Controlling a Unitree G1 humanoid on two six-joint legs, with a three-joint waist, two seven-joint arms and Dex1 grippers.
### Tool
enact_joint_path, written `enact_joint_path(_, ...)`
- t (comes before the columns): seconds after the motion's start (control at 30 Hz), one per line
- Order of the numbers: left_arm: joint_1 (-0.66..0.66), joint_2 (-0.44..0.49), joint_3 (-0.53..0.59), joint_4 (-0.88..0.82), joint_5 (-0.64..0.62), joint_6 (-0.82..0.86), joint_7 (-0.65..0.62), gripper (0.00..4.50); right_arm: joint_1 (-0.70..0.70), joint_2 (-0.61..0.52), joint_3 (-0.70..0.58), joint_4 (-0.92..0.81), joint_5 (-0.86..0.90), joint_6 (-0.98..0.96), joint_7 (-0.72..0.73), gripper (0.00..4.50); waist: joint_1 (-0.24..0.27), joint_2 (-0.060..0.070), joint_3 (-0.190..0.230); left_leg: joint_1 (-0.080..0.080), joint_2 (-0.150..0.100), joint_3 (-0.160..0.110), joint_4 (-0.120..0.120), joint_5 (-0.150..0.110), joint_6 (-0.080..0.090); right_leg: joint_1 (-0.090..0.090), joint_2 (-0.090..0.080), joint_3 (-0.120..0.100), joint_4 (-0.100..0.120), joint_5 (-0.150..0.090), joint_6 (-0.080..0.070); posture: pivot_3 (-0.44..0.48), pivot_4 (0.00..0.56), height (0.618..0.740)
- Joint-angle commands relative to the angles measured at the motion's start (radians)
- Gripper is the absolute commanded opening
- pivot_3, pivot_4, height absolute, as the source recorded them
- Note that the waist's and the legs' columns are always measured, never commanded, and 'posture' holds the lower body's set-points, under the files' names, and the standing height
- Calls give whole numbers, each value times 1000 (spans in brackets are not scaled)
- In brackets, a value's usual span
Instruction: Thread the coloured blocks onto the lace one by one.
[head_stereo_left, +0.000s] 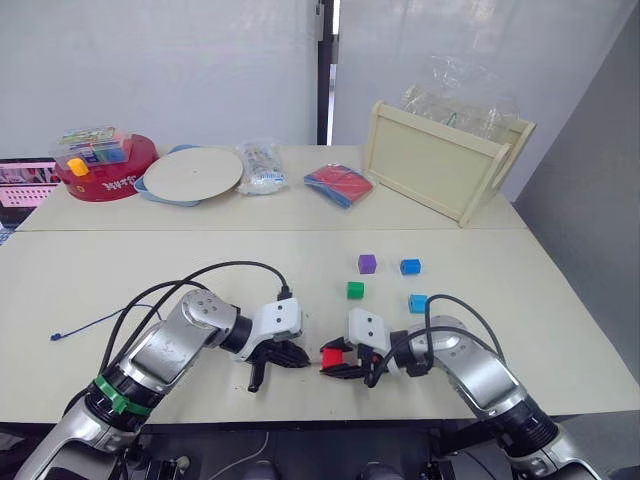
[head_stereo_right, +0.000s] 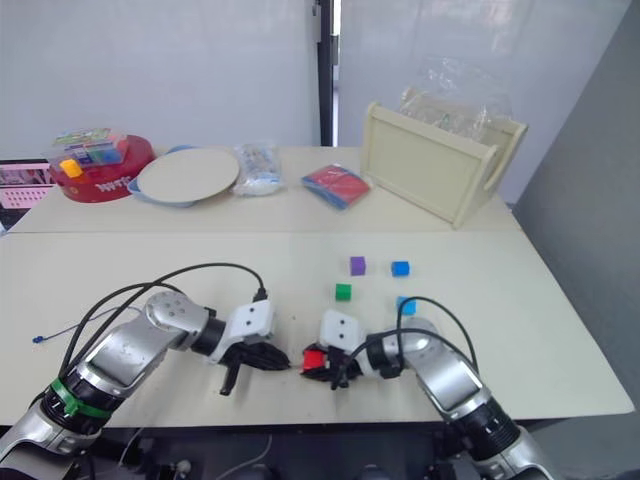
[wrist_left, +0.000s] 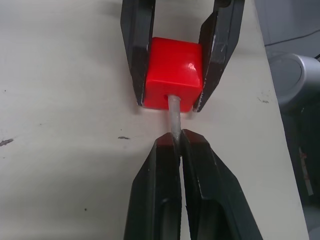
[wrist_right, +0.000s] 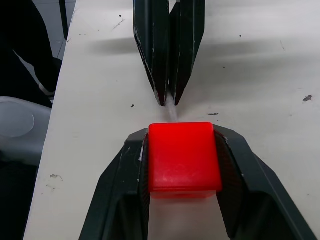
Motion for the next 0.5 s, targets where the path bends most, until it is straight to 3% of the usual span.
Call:
enact_joint_path(0.03, -38, -47, -1, -29, -27, -3, 12, 0, 11, 10, 20, -29, 6, 15, -7, 1189, 0, 0, 0, 0, 0, 0, 0, 0, 0, 0, 0, 0, 0, 0, 0, 0, 150, 740)
enact_joint_path(0.23, -20, -150, -37, 64, 27, -123, 66, 0, 11, 22, 25, -38, 9, 37, -21, 1189, 13, 0, 0, 1, -2, 0, 1, 0, 0, 2, -1, 0, -1, 0, 0, 0, 150, 740)
enact_joint_path(0.37, -14, -193, 14, 78, 7, -165, 86, 0, 14, 22, 22, -41, 8, 52, -29, 1189, 27, 0, 0, 6, -2, 0, 3, 0, 0, 10, -2, -1, -2, 0, 1, 0, 150, 740)
enact_joint_path(0.4, -13, -186, 25, 74, -7, -162, 69, 708, 16, 21, 20, -41, 8, 56, -31, 1189, 28, 0, 0, 8, -2, 0, 3, 0, 0, 11, -2, -1, -3, 0, 1, 0, 150, 740)
enact_joint_path(0.5, 1, -111, 54, 59, -5, -149, 23, 1605, 25, 9, 12, -35, 3, 61, -33, 1189, 25, 0, 0, 8, -2, -1, 3, 0, 0, 12, -2, -1, -3, 1, 1, 0, 150, 740)
